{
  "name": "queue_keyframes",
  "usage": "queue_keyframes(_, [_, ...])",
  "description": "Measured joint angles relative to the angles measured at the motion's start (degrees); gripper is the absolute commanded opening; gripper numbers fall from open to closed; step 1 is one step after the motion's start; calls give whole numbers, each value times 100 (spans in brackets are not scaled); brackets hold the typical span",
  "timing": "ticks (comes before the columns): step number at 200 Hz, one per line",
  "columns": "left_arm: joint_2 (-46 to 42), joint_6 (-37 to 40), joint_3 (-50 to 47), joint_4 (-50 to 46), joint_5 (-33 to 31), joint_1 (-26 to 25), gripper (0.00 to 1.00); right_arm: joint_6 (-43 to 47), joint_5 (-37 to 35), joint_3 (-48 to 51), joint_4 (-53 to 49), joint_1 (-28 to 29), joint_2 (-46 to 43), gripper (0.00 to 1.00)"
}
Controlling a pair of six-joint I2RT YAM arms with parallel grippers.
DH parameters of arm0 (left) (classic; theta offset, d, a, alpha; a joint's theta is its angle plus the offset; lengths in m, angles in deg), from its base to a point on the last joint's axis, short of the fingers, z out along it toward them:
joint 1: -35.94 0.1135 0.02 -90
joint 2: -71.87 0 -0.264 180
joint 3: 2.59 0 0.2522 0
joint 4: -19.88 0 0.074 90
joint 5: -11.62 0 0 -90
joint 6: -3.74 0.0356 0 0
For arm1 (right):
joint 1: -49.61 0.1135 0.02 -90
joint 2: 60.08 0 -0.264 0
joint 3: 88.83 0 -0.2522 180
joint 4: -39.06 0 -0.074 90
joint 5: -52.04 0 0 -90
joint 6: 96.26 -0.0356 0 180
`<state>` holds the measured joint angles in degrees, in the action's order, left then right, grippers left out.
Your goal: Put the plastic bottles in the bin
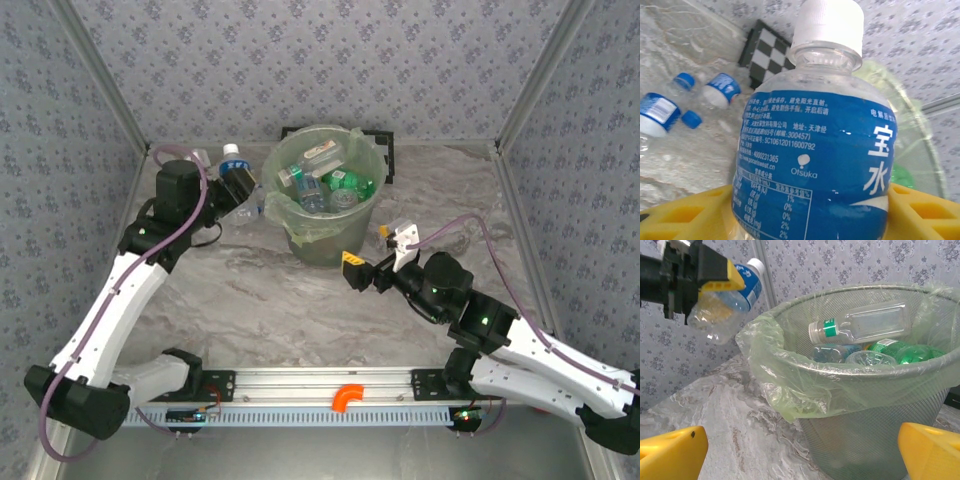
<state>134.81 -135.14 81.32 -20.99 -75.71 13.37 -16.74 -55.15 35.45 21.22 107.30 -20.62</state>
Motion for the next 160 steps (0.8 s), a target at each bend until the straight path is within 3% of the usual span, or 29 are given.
queue_keyframes(69, [422,-787,743,413,-866,-1530,66,0,0,0,46,7,-271,99])
queue_keyframes(111, [887,-1281,767,765,-1351,-1958,66,0,0,0,44,17,-485,99])
queue_keyframes(160, [1342,-1681,988,833,-1635,-2096,70,0,0,2,44,48,-579,99])
